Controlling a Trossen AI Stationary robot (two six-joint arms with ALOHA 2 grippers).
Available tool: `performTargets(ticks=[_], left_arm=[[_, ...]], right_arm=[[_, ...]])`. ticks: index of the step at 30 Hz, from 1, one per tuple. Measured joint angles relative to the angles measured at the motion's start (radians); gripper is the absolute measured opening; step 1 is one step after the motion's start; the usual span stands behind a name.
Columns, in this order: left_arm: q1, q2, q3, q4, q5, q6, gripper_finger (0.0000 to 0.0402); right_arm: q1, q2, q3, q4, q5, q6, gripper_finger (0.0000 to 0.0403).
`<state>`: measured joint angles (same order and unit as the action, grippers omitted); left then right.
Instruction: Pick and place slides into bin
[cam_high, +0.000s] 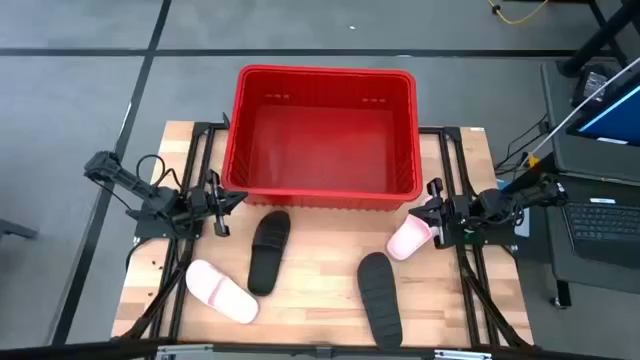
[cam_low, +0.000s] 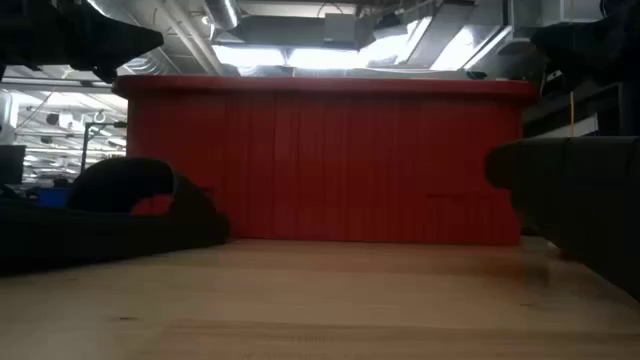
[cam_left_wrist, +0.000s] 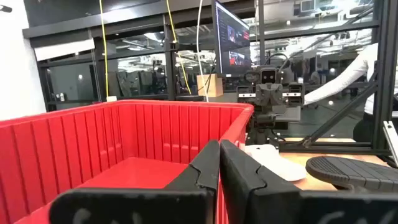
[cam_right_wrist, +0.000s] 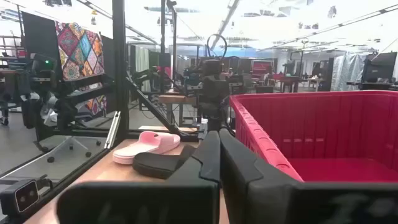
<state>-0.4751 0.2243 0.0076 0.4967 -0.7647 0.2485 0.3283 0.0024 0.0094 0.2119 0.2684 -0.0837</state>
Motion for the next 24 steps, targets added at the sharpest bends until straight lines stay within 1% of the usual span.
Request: performTargets(ticks=[24], left_arm=[[0.0, 0.0, 0.0, 0.0, 0.0, 0.0, 0.0008]], right_arm=[[0.0, 0.0, 0.0, 0.0, 0.0, 0.0, 0.0006]])
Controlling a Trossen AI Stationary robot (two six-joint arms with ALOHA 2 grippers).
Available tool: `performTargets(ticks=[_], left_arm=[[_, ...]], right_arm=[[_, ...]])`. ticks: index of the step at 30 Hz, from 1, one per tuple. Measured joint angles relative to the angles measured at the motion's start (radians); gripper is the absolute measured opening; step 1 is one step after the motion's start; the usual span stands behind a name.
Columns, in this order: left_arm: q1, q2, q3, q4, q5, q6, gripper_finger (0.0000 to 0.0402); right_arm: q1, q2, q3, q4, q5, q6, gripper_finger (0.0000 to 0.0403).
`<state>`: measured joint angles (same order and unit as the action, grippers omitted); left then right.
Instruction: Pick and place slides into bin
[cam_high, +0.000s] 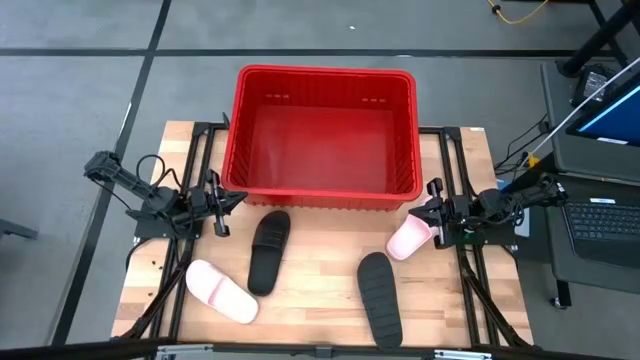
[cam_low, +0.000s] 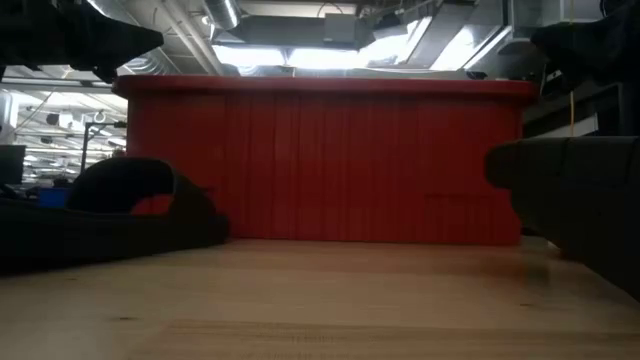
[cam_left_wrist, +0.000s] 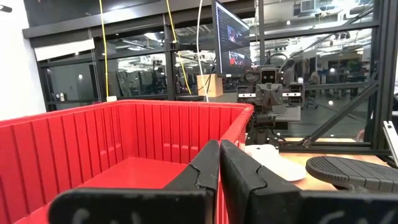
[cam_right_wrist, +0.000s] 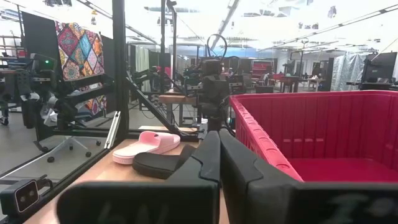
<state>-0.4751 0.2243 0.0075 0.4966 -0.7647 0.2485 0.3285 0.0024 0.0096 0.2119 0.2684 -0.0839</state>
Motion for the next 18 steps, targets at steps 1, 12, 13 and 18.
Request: performTargets(ticks=[1, 12, 13, 18], left_arm=[[0.0, 0.0, 0.0, 0.0, 0.0, 0.0, 0.0007], [0.0, 0.0, 0.0, 0.0, 0.0, 0.0, 0.0007], [0.0, 0.0, 0.0, 0.0, 0.0, 0.0, 0.0006], [0.0, 0.0, 0.0, 0.0, 0.0, 0.0, 0.0004]], right_arm=[[0.0, 0.0, 0.0, 0.0, 0.0, 0.0, 0.0006], [0.0, 0.0, 0.0, 0.0, 0.0, 0.0, 0.0006], [0.0, 0.0, 0.0, 0.0, 0.0, 0.0, 0.0006], [0.0, 0.0, 0.0, 0.0, 0.0, 0.0, 0.0006]])
